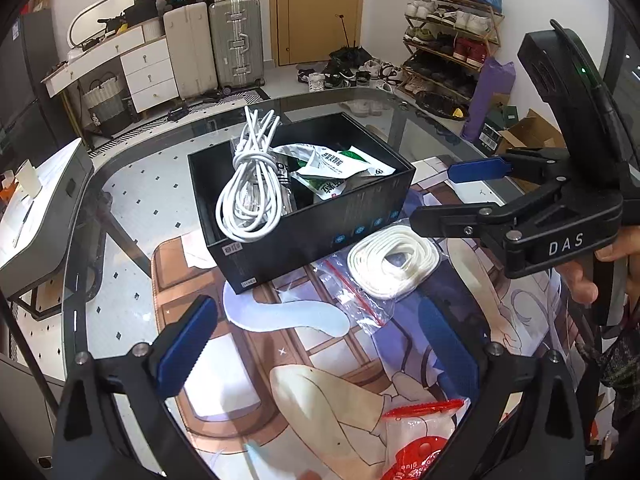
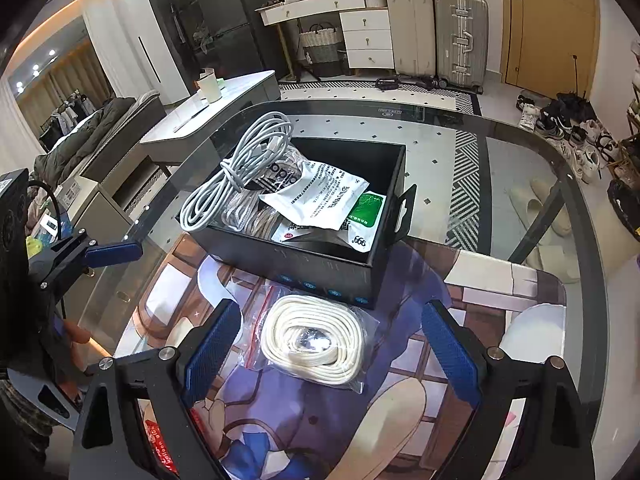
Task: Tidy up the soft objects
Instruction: 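Move the left gripper toward the red-labelled bag on the mat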
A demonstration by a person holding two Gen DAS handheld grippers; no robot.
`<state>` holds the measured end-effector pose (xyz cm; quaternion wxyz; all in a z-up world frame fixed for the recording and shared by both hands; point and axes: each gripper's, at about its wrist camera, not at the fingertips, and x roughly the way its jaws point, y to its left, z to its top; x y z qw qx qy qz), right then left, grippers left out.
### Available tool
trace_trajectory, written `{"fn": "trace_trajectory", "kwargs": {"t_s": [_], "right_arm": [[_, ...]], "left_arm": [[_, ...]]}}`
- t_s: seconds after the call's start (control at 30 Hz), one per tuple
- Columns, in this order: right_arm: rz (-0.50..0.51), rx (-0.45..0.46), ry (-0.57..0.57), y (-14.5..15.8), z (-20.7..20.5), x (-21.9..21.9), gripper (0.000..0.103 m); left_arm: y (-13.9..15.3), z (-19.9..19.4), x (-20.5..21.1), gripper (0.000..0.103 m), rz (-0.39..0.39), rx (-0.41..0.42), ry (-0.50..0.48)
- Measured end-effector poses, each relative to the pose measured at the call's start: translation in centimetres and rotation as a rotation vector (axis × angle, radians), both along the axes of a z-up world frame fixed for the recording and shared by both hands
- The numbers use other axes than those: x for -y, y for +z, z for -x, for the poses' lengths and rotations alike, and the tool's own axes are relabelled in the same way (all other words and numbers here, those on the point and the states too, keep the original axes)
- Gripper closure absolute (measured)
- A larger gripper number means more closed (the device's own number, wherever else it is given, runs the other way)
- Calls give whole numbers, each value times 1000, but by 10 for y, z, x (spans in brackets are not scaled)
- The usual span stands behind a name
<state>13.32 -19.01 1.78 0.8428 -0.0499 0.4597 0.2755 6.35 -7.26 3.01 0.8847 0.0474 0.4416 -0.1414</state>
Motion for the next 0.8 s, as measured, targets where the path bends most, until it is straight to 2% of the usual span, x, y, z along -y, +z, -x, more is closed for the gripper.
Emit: {"fn": "trace_trajectory", "kwargs": {"t_s": [0.33, 0.8], "right_arm": [[8, -20, -22, -10, 0, 1, 10], [3, -14, -20, -7, 1, -2, 10]], "left_arm": [[-14, 19, 4, 2, 6, -30, -14], [-35, 41, 17, 2, 3, -77, -51]]}}
